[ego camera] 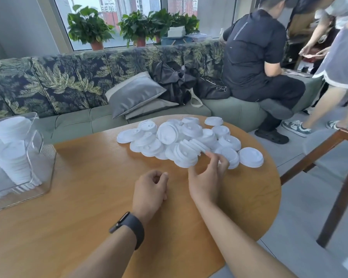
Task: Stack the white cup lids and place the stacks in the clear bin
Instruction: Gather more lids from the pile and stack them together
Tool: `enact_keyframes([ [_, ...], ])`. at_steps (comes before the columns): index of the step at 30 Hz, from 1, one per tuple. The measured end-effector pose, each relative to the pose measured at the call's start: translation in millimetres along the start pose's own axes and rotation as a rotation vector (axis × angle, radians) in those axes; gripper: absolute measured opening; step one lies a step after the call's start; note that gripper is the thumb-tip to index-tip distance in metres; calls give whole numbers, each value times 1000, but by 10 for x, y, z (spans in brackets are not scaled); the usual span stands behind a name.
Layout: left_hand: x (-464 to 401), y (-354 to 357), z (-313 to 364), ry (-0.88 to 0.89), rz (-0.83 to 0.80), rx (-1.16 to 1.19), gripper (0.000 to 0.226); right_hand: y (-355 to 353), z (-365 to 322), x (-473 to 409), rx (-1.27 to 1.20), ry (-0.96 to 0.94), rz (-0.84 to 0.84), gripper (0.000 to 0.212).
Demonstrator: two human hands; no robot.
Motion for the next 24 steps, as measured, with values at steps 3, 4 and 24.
enact_keyframes([
  [3, -175, 164, 74, 49, 11, 10, 19, 46, 16, -109, 15, 4, 10, 67],
  [4, -228, 214, 99, 55, 10, 30, 16, 58, 19, -139, 29, -7, 17, 69],
  [24, -652, 452, 205, -59, 64, 214, 42, 124, 5, -344, 10, 56, -52, 44],
])
Point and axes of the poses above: each hand's wrist, its own x-axis away from the middle knuckle, its own y-axis out of the palm, z = x × y, the point moved 4 cm from there along -x, towards the middle knuckle, and after that the axes turned 8 degrees about -x, right-handed, at the moved point
